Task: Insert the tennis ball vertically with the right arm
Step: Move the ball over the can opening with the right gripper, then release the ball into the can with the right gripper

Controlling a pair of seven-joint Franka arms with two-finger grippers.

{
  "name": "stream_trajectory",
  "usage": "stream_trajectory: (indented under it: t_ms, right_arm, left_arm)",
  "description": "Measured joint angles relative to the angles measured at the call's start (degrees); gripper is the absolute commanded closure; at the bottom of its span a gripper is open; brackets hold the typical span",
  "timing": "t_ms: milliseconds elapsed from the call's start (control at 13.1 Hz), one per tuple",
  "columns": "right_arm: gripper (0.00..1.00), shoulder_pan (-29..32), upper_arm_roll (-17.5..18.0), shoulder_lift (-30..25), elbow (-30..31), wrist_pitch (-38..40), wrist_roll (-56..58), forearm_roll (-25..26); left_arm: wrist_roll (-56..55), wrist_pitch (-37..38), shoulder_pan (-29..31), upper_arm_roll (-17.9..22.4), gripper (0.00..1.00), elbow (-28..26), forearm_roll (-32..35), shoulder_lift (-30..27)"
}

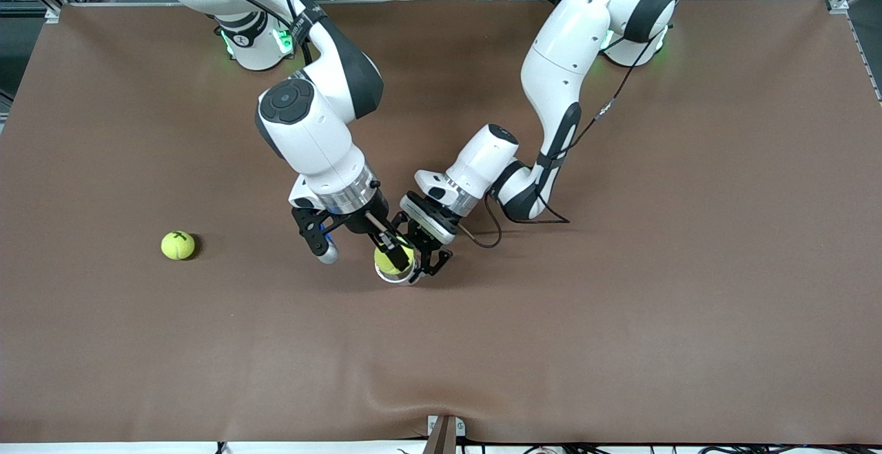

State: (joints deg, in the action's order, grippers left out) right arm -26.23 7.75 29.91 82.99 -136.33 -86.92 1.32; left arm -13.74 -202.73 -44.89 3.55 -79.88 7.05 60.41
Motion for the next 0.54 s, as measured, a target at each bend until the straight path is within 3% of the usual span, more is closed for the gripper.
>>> stream_trajectory:
  t_ms: [382, 535]
  right_arm:
    - [0.47, 0.0, -0.1, 1.1, 0.1, 0.1, 0.0, 0.5]
    - [0.39, 0.0, -0.3, 1.4, 0.1, 0.1, 0.0, 0.6]
  left_arm:
    - [0.0, 0.0, 0.0, 0.0, 0.19, 0.3, 0.0, 0.4]
    - [0.0, -0.1, 0.0, 0.0, 0.19, 0.4, 0.0, 0.4]
